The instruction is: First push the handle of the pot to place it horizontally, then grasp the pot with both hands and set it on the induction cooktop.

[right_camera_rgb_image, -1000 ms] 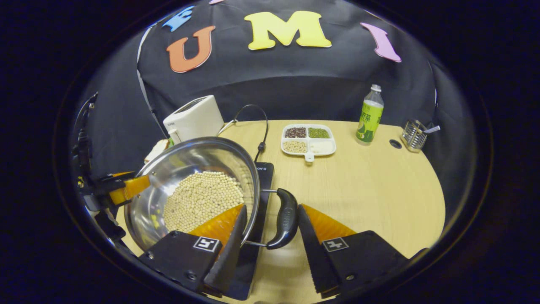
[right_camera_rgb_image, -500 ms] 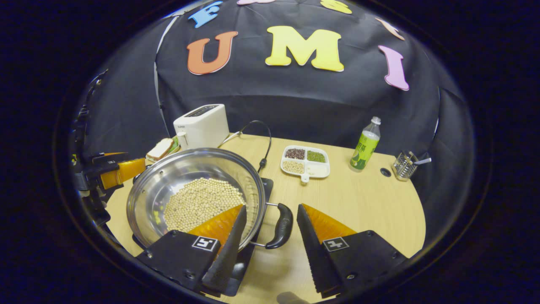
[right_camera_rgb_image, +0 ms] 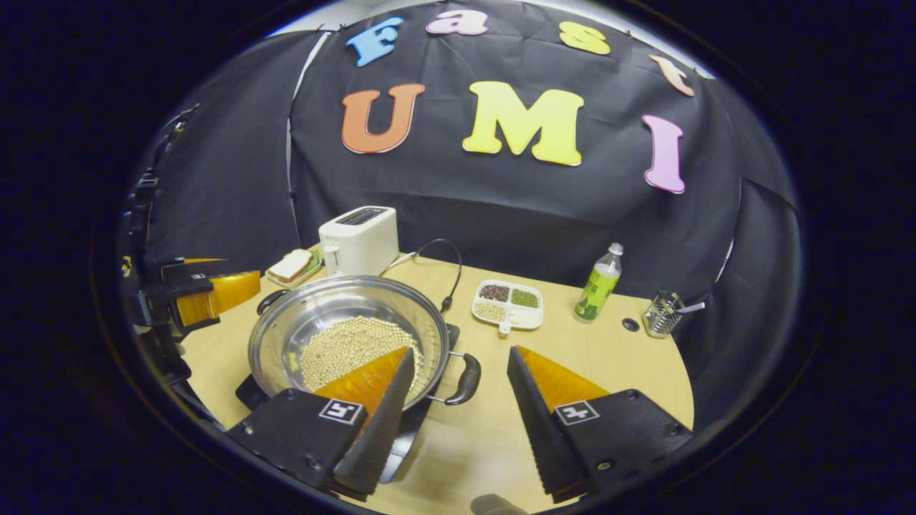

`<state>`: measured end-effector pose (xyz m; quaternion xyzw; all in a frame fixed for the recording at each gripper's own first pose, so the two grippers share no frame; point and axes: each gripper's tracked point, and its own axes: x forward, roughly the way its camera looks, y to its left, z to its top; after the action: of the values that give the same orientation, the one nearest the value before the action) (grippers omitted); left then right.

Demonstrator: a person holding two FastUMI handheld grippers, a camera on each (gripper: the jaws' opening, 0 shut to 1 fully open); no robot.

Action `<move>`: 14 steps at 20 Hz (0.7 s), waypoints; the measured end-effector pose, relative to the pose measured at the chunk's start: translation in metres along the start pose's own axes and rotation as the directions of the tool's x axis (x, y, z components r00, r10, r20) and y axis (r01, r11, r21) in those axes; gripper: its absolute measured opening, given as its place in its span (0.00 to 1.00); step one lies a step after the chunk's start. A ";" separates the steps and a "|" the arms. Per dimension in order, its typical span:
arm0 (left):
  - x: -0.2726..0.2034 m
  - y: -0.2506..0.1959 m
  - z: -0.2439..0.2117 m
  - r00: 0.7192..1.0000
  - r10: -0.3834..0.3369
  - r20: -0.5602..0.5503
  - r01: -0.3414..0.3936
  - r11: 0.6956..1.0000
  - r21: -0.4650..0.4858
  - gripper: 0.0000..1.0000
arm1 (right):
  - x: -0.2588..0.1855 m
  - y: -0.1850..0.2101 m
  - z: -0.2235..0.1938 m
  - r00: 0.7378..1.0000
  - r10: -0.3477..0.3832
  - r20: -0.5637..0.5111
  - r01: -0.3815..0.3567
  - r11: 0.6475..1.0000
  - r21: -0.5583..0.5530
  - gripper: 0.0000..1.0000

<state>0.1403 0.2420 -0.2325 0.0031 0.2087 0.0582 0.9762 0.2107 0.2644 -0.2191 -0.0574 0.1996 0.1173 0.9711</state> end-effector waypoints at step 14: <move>-0.188 -0.158 0.018 0.984 -0.062 0.165 0.065 0.998 -0.011 0.98 | -0.213 -0.109 -0.020 0.984 -0.022 0.175 0.022 1.000 0.006 1.00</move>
<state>-0.0049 0.0635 -0.1441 -0.0065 0.1268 0.0284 0.9915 0.0402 0.1119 -0.1451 -0.0472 0.1131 0.1108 0.9863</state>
